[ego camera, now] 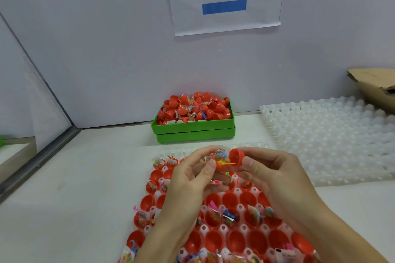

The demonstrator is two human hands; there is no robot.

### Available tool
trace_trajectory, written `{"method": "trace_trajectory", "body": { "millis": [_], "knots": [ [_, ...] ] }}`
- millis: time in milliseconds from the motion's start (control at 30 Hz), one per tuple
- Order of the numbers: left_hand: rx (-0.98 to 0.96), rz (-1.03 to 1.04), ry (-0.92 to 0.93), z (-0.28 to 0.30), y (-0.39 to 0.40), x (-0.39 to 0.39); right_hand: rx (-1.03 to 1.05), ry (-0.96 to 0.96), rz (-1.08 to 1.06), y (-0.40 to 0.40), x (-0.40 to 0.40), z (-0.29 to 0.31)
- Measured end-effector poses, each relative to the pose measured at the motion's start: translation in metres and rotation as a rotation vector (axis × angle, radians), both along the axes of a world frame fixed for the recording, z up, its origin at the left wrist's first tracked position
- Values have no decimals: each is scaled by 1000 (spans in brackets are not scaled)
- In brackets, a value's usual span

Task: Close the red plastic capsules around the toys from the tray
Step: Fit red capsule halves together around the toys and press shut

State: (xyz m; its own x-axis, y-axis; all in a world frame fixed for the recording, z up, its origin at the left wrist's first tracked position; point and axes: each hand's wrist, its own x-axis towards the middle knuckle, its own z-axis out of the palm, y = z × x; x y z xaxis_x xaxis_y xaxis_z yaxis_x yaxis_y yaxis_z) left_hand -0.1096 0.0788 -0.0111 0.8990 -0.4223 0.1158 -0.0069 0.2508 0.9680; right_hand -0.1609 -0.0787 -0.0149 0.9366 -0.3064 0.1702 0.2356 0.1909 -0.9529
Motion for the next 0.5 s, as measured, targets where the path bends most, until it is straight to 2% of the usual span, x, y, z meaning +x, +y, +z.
{"method": "trace_trajectory", "body": {
  "millis": [167, 267, 367, 500],
  "knots": [
    [-35, -3, -11, 0, -1, 0, 58, 4, 31, 0, 2, -2],
    [-37, 21, -14, -2, -1, 0, 14, 8, 18, 1, 0, -1],
    [-62, 22, 25, -5, -3, 0, -198, -15, -65, 1, -5, 2],
    [-72, 11, 14, -4, -3, -1, -626, -203, -250, 2, -8, 7]
  ]
}}
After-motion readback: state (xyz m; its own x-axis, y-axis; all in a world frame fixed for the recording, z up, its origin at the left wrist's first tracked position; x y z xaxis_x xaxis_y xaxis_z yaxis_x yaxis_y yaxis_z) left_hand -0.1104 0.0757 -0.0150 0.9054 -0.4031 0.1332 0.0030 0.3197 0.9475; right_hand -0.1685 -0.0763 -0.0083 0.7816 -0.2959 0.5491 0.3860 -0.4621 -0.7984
